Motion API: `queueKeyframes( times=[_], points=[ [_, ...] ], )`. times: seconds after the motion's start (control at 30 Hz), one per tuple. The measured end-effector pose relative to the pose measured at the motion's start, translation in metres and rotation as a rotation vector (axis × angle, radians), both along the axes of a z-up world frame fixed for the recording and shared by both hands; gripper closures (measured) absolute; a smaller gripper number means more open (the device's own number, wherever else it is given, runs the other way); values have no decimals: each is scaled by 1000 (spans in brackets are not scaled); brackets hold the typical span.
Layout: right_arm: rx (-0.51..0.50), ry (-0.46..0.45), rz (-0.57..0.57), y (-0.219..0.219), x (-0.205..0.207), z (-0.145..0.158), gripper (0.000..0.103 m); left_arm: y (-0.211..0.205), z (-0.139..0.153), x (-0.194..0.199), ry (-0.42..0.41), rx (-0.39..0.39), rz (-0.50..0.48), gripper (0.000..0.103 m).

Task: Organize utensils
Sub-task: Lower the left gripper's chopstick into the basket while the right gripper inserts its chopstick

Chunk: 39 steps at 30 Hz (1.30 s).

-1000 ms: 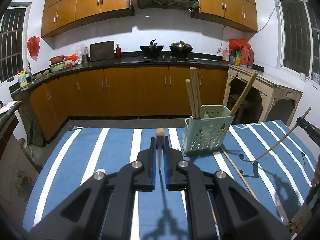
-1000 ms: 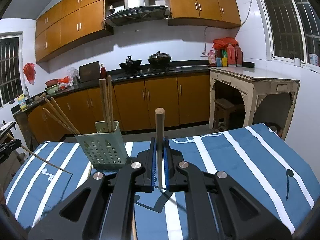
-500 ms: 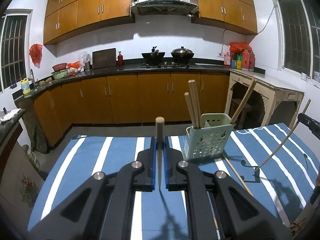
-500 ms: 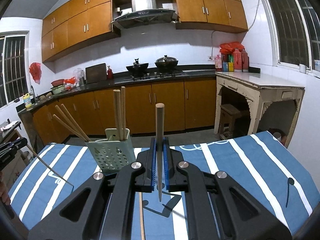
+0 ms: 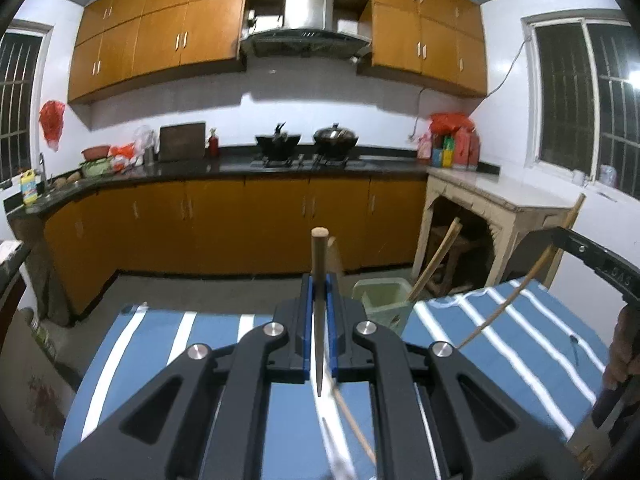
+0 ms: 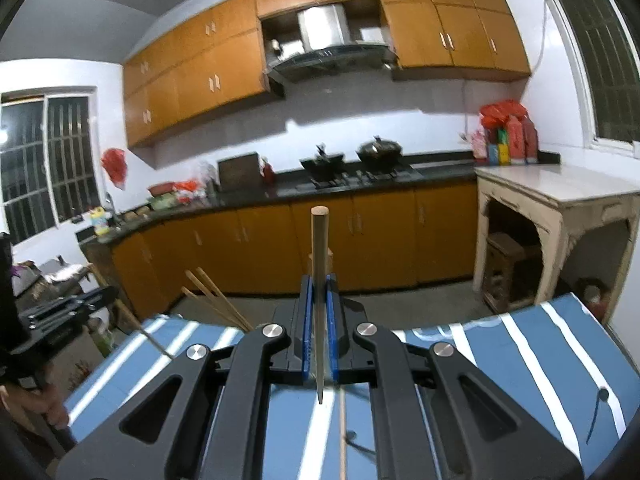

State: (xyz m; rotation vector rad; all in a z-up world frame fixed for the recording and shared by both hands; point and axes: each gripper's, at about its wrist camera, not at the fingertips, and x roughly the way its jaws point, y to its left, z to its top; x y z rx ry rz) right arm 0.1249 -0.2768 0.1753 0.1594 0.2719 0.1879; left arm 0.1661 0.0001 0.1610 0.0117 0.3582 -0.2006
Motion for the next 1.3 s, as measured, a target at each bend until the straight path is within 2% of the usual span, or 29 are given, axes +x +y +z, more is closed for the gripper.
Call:
queueKeyframes(
  times=[0.27, 0.43, 0.6, 0.87, 1.07, 1.3],
  points=[
    [-8, -83, 47, 23, 12, 37, 96, -35, 55, 11, -106, -53, -65, 95],
    [-21, -114, 47, 36, 33, 47, 96, -55, 72, 35, -162, -56, -52, 95],
    [-24, -118, 36, 41, 62, 39, 96, -61, 63, 72, -154, -92, -24, 95],
    [-37, -64, 25, 45, 99, 11, 96, -59, 38, 121, -104, -111, 5, 95],
    [-49, -36, 28, 50, 112, -5, 96, -55, 24, 139, -81, -118, 2, 95],
    [-76, -15, 28, 54, 116, -16, 96, -59, 14, 151, -56, -91, 0, 95]
  ],
)
